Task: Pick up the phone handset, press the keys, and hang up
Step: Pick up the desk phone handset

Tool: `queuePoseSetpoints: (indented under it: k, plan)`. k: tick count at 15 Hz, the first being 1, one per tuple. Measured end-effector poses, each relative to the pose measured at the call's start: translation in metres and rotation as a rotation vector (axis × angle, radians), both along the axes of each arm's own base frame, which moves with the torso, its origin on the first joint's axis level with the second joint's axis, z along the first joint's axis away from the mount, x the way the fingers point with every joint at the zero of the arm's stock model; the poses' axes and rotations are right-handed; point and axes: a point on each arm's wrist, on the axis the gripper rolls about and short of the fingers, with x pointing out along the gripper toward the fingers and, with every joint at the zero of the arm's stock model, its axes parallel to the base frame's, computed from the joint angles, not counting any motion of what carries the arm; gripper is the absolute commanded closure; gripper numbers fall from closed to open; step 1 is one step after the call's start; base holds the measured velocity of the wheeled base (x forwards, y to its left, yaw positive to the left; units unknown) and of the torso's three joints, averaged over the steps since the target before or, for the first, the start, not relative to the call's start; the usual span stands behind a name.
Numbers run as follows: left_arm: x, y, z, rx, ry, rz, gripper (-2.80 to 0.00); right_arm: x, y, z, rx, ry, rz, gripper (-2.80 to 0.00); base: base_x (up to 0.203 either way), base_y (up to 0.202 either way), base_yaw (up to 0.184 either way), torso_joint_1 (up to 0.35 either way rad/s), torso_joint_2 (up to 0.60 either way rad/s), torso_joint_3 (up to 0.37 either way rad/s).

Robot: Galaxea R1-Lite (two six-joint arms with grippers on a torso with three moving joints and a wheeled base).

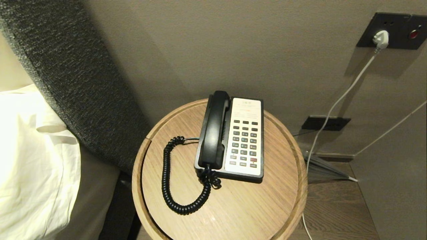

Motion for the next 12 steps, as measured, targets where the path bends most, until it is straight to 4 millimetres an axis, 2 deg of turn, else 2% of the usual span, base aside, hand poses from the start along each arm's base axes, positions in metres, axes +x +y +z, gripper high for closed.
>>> queuePoseSetpoints:
  k: [3, 5, 7, 9, 12]
  plan:
    - [0.05, -0.001, 0.084, 0.001, 0.084, -0.082, 0.0, 0.0, 0.0, 0.0, -0.001, 0.0, 0.0, 0.0, 0.0, 0.0, 0.0, 0.0, 0.0, 0.0]
    - [0.094, -0.01, 0.111, 0.008, 0.204, -0.175, 0.0, 0.0, 0.0, 0.0, 0.0, 0.0, 0.0, 0.0, 0.0, 0.0, 0.0, 0.0, 0.0, 0.0]
    - [0.129, -0.034, 0.119, 0.038, 0.308, -0.281, 0.0, 0.0, 0.0, 0.0, 0.0, 0.0, 0.0, 0.0, 0.0, 0.0, 0.0, 0.0, 0.0, 0.0]
    - [0.16, -0.073, 0.121, 0.066, 0.393, -0.345, 0.0, 0.0, 0.0, 0.0, 0.0, 0.0, 0.0, 0.0, 0.0, 0.0, 0.0, 0.0, 0.0, 0.0]
    - [0.196, -0.128, 0.114, 0.076, 0.479, -0.29, 0.0, 0.0, 0.0, 0.0, -0.001, 0.0, 0.0, 0.0, 0.0, 0.0, 0.0, 0.0, 0.0, 0.0]
